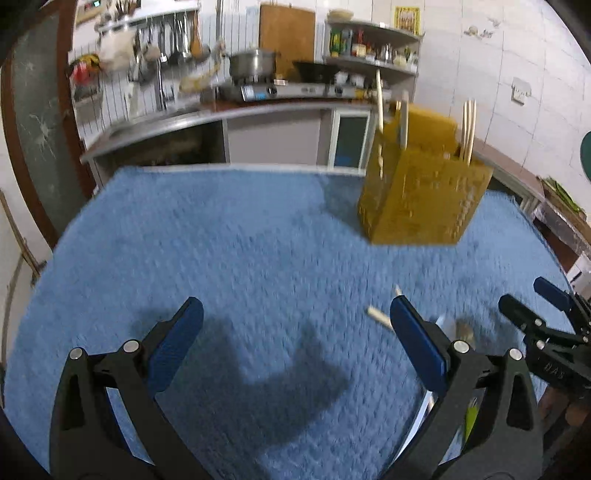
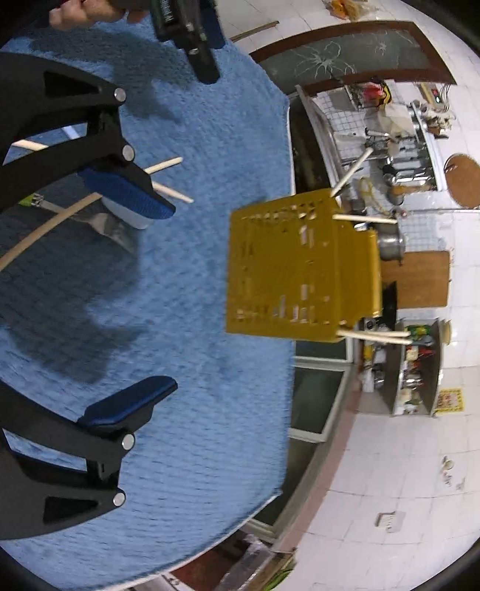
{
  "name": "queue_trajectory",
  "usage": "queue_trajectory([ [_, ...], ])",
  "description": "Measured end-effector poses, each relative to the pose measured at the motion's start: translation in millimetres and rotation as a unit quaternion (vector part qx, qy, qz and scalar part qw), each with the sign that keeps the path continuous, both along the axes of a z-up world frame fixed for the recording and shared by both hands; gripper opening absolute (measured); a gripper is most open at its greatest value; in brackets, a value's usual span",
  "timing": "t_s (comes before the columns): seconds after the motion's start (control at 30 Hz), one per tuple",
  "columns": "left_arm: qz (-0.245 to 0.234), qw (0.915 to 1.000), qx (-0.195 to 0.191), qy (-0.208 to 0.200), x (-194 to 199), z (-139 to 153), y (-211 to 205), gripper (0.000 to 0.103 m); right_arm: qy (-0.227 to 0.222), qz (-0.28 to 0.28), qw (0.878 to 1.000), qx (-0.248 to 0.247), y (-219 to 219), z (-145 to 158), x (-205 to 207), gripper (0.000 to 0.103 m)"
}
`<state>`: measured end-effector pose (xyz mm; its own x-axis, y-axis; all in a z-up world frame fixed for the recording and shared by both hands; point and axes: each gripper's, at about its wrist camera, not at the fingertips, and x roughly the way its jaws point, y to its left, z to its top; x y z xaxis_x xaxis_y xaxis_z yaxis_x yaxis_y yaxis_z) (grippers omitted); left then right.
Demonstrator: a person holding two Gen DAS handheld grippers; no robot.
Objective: Organize utensils
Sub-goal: 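Move both open tools back down to the remaining utensils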
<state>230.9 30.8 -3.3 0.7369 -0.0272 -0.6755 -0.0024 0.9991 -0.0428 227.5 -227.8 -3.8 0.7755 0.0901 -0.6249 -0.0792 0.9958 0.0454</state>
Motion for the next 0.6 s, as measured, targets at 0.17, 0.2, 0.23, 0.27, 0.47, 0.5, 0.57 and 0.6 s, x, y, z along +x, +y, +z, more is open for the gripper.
queue_trajectory([
  [0.17,0.001,0.9998,0.009,0.018,0,-24,-3,0.098,0.034,0.006,0.999,0.007,5,-18,3,0.085],
  [0.2,-0.001,0.9997,0.009,0.021,1,-26,-4,0.098,0.038,0.008,0.999,0.013,5,-22,3,0.085],
  [0.23,-0.001,0.9996,0.011,0.026,1,-30,-4,0.098,0.045,0.007,0.999,0.016,6,-26,4,0.085],
  [0.27,-0.001,0.9995,0.014,0.029,0,-33,-6,0.098,0.048,0.005,0.999,0.016,6,-28,6,0.085],
  [0.47,-0.012,0.9986,0.01,0.051,4,-42,-13,0.098,0.07,0.013,0.997,0.013,13,-38,11,0.084],
  [0.5,-0.013,0.9984,0.011,0.053,4,-44,-14,0.098,0.076,0.016,0.997,0.015,15,-40,11,0.084],
  [0.57,-0.015,0.9984,0.016,0.053,3,-46,-17,0.098,0.082,0.025,0.996,0.01,19,-42,12,0.078],
  [0.6,-0.016,0.9983,0.015,0.053,2,-46,-18,0.098,0.085,0.028,0.996,0.004,23,-43,12,0.076],
])
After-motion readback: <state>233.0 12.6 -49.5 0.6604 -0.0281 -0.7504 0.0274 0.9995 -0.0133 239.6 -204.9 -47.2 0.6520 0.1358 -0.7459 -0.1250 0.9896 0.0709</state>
